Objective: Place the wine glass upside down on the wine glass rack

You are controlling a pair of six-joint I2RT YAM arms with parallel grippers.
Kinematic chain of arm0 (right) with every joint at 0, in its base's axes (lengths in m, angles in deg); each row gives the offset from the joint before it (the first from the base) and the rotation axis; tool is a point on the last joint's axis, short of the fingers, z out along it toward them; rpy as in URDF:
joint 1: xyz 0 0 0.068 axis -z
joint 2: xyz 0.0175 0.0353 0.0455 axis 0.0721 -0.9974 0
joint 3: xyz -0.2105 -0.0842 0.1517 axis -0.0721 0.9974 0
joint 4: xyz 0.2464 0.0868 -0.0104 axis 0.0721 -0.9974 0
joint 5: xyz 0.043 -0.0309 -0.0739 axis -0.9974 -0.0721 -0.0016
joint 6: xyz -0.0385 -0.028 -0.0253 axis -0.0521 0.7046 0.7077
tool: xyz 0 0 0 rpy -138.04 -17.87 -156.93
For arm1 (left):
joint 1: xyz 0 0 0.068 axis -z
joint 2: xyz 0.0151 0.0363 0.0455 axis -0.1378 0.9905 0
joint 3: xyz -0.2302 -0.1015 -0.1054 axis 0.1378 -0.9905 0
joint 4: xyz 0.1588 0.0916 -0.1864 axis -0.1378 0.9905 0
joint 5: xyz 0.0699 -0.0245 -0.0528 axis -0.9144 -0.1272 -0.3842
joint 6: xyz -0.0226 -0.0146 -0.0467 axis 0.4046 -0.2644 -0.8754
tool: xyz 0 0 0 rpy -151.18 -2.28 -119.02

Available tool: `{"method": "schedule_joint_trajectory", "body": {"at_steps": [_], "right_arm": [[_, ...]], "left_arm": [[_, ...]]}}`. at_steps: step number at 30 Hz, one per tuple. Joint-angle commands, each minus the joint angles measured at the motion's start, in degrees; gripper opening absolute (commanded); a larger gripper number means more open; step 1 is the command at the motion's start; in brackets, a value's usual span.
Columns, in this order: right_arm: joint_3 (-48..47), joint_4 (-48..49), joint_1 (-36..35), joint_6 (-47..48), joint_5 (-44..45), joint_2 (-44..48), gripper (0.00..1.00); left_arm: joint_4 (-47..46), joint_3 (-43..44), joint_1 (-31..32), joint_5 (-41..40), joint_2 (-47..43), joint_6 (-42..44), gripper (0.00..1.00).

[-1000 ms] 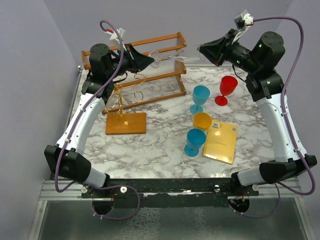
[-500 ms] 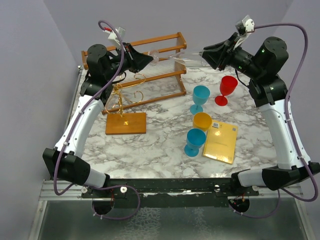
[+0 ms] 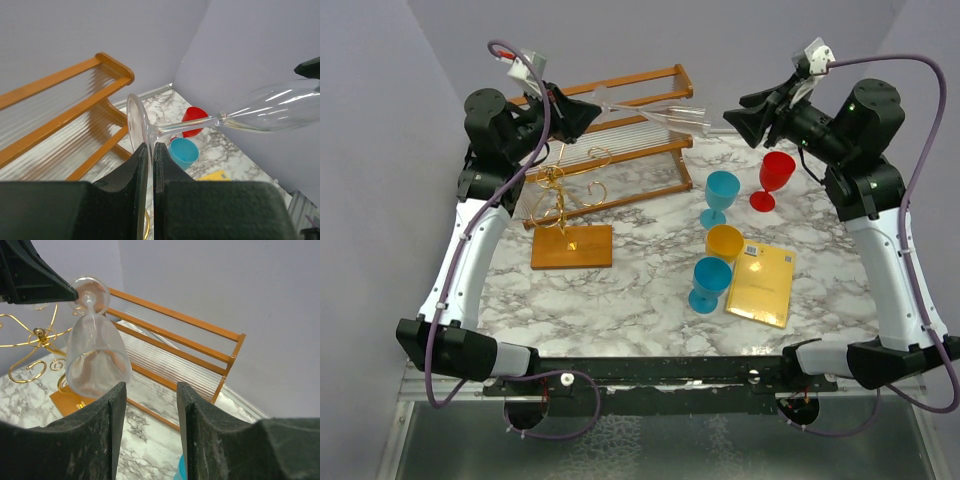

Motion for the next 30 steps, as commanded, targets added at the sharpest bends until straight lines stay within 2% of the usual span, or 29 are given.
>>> {"method": "schedule_joint_trajectory", "body": {"at_steps": [1,7,15,22,30], "right_arm": [[-0.4,-1.8,-0.2,3.7,2.7,2.6,0.46],[-0.2,-5.4,-0.3,9.4,1.4,2.5,0.55],[3.0,-12.1,-0.3,19.2,-0.9,0.5,0.73],[13.3,-8.2,-0.3,21.7,-1.2,1.5,0.83],[24.1,-2.6,-0.3,20.7,-3.8,4.8,0.87]], "left_arm": [[0.0,2.5,-2.6,-0.8,-3.2,2.0,0.00],[6.9,5.9,-5.0,-3.6,-5.1,10.1,0.00],[18.5,12.6,-5.1,-15.8,-8.1,28.9,0.00],[25.2,20.4,-5.1,-25.1,-10.1,38.7,0.00],[31.2,25.9,-8.5,-32.7,-13.2,48.1,0.00]]}}
